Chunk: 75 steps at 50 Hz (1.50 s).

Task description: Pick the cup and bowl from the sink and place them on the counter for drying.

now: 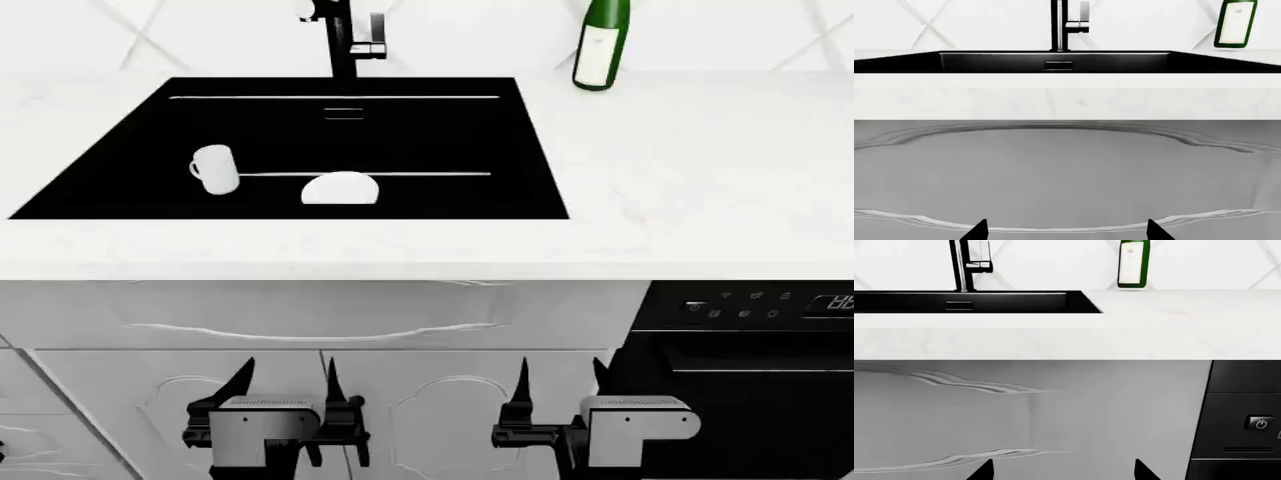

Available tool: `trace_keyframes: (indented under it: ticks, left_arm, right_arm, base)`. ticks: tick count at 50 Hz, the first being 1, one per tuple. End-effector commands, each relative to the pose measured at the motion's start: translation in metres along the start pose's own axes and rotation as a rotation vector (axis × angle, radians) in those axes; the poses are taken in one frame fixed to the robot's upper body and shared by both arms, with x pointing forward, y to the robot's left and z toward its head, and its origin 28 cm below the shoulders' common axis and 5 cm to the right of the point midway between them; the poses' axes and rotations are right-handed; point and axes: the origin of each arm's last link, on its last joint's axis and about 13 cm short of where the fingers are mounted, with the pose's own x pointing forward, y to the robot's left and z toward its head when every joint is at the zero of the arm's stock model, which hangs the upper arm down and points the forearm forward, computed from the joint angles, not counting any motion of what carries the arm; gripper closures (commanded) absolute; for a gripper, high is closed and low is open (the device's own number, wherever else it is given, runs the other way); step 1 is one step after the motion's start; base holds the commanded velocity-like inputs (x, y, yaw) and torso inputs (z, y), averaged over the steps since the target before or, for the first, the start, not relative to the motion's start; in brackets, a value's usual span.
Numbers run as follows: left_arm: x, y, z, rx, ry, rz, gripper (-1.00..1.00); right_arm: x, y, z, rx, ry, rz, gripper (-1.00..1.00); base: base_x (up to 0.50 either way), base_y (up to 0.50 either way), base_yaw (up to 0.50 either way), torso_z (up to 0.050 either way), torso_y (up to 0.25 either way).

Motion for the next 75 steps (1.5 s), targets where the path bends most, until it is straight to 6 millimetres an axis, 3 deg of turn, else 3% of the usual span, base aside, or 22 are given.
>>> trace_keyframes:
  ticks: [1,21,35,60,75]
  left_arm:
    - [-0.0035,0.0046,-0.0005,-0.006,0.003,0.019,-1.0]
    - [-0.0033,0.0022,0.0008,0.007,-0.014,-0.012,-1.0]
    - [-0.0088,0.0099,-0.0019,-0.009,-0.011,-0.004,-1.0]
    - [-0.004,0.0055,-0.0007,-0.025,-0.012,0.001,-1.0]
    - [-0.0032,0.0036,-0.0002,-0.018,-0.007,-0.006,-1.0]
  right_arm:
    - [-0.0006,0.0007,0.0004,0.012,-0.007,0.001,-1.0]
    - [0.0006,-0.0009,-0.0001,0.045,0.002,-0.023,-1.0]
    - [0.0005,-0.0012,-0.0008,0.044,0.009,-0.03,-1.0]
    - [0.0002,-0.001,0.001,0.03,-0.014,-0.013,-1.0]
    - [-0.0004,-0.0014,0.0018,0.043,-0.015,-0.004,-1.0]
  base:
    - [0.0,0.0,0.0,0.0,0.0]
    - [0.0,0.0,0.0,0.001,0.0]
    - [0.0,0.0,0.0,0.05,0.0]
    - [0.0,0.0,0.0,0.05,0.0]
    - [0.0,0.39,0.0,0.002,0.0]
